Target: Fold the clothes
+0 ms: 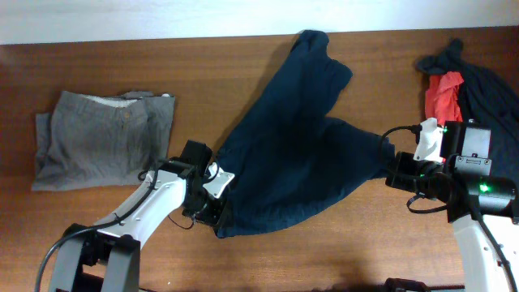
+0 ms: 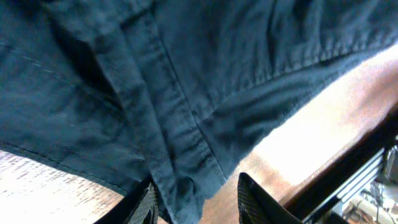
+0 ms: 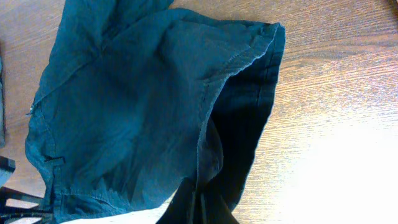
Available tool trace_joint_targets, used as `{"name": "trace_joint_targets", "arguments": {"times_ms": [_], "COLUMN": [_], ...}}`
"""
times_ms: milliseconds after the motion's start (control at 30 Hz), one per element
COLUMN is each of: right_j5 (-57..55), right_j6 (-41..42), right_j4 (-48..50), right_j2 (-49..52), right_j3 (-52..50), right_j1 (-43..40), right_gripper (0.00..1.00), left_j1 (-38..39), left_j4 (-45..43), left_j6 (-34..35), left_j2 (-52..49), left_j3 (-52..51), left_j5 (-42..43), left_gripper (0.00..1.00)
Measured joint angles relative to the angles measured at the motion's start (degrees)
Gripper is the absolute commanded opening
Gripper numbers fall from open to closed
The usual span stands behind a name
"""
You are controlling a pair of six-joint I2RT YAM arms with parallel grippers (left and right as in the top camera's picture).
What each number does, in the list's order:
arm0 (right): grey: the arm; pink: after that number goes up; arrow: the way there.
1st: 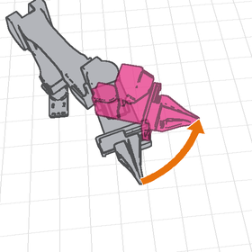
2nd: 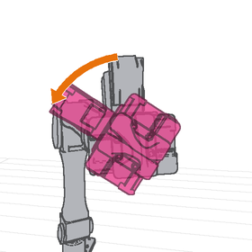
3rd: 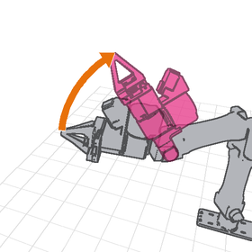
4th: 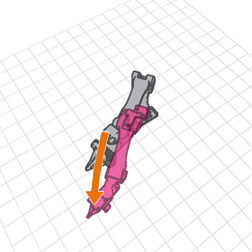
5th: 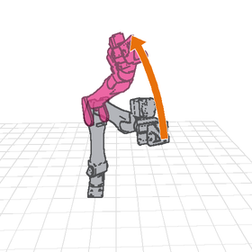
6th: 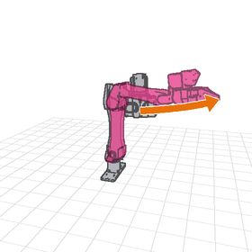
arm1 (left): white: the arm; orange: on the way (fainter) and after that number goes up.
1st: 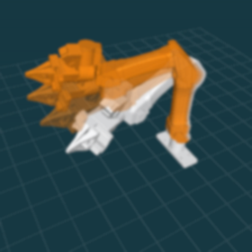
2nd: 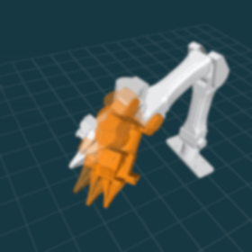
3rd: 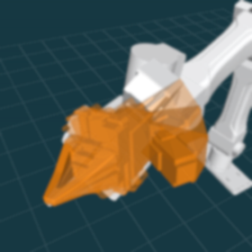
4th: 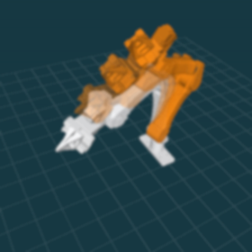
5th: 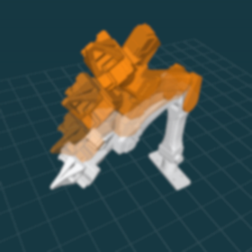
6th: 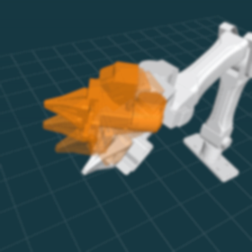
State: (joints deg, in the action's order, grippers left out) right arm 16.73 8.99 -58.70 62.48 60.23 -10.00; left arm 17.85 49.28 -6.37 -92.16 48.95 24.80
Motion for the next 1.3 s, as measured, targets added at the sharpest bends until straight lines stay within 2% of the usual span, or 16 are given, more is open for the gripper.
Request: {"name": "trace_joint_targets", "arguments": {"times_ms": [133,267,367,567,733,833,967,1167,1300], "right_j5": [0.0,0.0,0.02,0.02,0.02,0.0,-0.15,-0.22,-0.09], "right_j6": [0.0,-0.02,0.0,0.04,0.02,0.02,0.0,0.02,0.02], "right_j4": [0.0,0.24,0.79,2.08,2.67,2.58,1.53,-2.89,-5.68], "right_j2": [0.0,0.0,0.0,0.0,0.0,-0.04,-0.33,-1.16,-1.25], "right_j3": [0.0,0.0,0.0,0.0,0.02,0.76,4.7,16.04,25.0], "right_j1": [0.0,0.0,0.0,0.0,0.0,0.0,0.0,0.0,0.0], "right_gripper": [0.04,0.04,0.04,0.04,0.04,0.04,0.04,0.04,0.04], "left_j1": [0.04,0.04,0.04,-0.02,-2.12,-4.83,-9.4,-17.03,-19.5], "left_j4": [-0.76,-1.79,-2.03,-0.07,8.04,14.32,19.43,21.09,20.96], "left_j6": [2.78,6.19,7.87,8.85,8.85,7.65,6.19,5.46,5.29], "left_j2": [0.0,-0.52,-2.03,-3.58,-2.64,0.42,6.01,11.06,11.87], "left_j3": [0.0,-0.02,-0.04,-0.15,4.39,11.85,27.08,53.9,68.74], "left_j5": [-0.44,-0.42,-0.13,0.72,1.55,1.75,1.7,1.73,0.94], "left_gripper": [0.32,0.18,0.01,0.0,0.0,0.01,0.0,0.01,0.0]}}
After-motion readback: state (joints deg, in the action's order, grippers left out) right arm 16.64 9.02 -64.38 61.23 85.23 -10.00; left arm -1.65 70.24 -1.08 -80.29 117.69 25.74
